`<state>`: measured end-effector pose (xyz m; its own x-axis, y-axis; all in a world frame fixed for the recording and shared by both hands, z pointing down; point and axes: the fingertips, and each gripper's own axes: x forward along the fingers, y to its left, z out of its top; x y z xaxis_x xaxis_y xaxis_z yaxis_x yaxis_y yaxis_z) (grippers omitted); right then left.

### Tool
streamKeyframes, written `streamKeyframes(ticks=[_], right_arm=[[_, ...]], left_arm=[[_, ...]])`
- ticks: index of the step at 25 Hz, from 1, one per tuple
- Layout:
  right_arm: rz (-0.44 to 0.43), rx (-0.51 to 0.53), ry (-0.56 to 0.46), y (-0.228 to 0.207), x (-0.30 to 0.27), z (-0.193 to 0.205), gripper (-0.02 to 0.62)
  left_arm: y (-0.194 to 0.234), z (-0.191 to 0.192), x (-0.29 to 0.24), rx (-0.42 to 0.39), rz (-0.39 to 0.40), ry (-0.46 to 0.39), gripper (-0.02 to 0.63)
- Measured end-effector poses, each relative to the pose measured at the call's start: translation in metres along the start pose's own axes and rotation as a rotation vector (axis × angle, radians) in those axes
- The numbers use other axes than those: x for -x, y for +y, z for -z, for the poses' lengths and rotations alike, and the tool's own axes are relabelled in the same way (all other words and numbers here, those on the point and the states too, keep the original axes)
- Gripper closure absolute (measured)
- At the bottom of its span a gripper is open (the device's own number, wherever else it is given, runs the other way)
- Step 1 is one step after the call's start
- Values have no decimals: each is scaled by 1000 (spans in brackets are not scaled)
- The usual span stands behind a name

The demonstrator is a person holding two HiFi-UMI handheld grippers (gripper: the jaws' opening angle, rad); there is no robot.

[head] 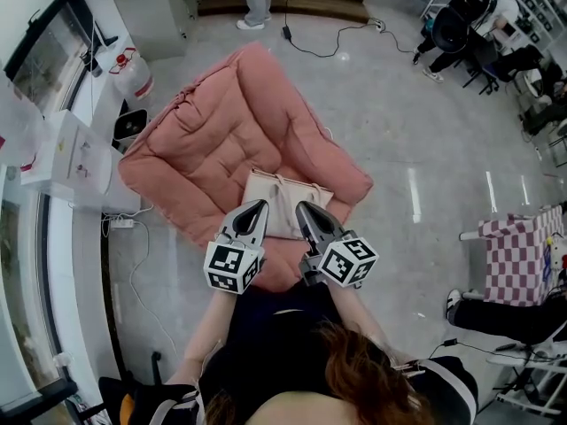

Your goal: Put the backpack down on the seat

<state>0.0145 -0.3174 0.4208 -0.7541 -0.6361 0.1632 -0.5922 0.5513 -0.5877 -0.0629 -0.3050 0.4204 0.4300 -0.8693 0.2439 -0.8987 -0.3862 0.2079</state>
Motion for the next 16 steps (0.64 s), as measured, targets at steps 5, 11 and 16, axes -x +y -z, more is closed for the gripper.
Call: streamKeyframes(ticks=[5, 11, 16], right_arm=[[5, -20, 4, -5, -1, 0, 560], [12, -40, 14, -9, -4, 4, 561], [14, -56, 12, -10, -13, 8, 561]], left_arm=[[2, 4, -1, 4, -10, 18, 584], [7, 8, -2, 14, -19, 32, 584], [17, 11, -1, 26, -24, 30, 584]])
